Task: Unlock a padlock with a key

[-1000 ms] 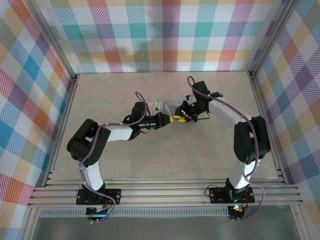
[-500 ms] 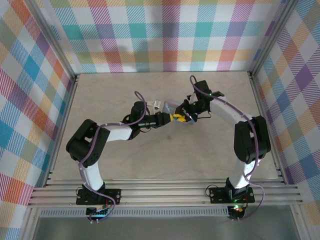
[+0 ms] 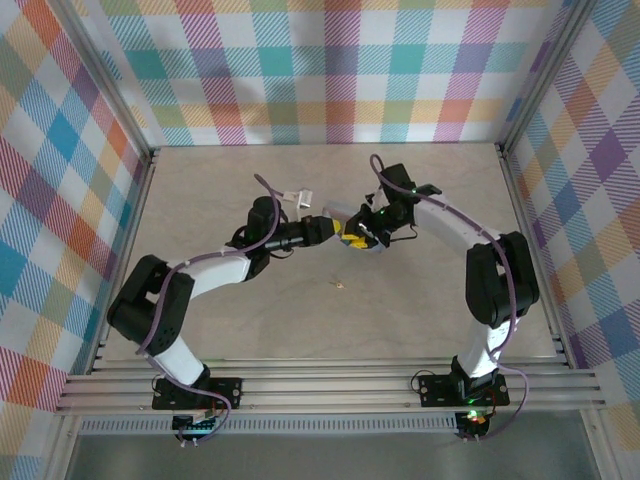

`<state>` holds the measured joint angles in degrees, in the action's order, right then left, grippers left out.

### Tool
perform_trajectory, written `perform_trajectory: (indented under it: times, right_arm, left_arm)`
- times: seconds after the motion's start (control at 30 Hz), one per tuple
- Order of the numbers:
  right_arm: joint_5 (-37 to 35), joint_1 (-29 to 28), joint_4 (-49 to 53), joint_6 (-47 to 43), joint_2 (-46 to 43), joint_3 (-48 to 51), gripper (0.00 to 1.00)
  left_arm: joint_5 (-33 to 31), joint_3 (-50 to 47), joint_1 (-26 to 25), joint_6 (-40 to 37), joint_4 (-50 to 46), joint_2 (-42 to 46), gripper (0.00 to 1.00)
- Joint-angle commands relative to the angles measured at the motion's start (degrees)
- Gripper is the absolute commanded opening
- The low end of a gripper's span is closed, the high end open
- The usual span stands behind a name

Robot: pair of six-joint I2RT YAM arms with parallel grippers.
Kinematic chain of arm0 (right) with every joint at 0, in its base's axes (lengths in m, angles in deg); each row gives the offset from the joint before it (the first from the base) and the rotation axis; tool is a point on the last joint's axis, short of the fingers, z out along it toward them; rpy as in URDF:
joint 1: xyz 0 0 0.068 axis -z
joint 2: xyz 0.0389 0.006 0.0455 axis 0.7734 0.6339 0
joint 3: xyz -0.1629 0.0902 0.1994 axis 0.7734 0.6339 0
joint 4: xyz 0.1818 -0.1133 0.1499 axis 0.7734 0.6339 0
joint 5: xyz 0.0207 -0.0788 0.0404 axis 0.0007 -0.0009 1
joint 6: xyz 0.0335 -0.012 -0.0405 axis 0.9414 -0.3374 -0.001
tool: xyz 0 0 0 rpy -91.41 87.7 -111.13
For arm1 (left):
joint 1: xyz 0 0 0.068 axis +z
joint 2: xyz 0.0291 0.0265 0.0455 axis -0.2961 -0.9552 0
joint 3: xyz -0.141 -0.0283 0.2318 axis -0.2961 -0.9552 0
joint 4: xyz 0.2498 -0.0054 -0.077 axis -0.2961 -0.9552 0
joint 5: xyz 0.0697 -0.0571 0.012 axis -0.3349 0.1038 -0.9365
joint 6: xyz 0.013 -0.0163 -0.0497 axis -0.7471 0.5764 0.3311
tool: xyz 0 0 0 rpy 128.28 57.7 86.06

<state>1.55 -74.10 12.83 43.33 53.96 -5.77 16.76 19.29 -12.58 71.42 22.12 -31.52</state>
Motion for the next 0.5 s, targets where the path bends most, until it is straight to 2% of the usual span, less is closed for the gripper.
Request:
perform_trajectory:
  times: [0.0,0.17,0.3,0.4,0.47]
  right_arm:
    - [-4.1,-0.6,-1.3,-5.0,2.8,1.6,0.00]
    - [-8.5,-2.0,-3.8,-7.3,6.5,2.6,0.00]
    - [-10.5,-3.1,-4.7,-8.4,9.1,2.7,0.16]
    - [-10.8,-3.8,-5.7,-7.9,9.2,3.5,0.30]
    - [-10.8,-4.1,-6.2,-7.6,8.9,4.1,0.35]
  left_arm:
    - [-0.7,-3.1,1.0,-5.4,-6.7,2.8,0.25]
    - [-3.2,-6.3,1.1,-12.3,-17.3,6.8,0.25]
    - [-6.3,-6.2,0.5,-17.1,-27.6,9.3,0.24]
    - [-11.2,-3.8,-1.7,-21.3,-36.4,9.8,0.24]
    - [-14.5,-2.5,-3.0,-22.5,-40.0,9.7,0.24]
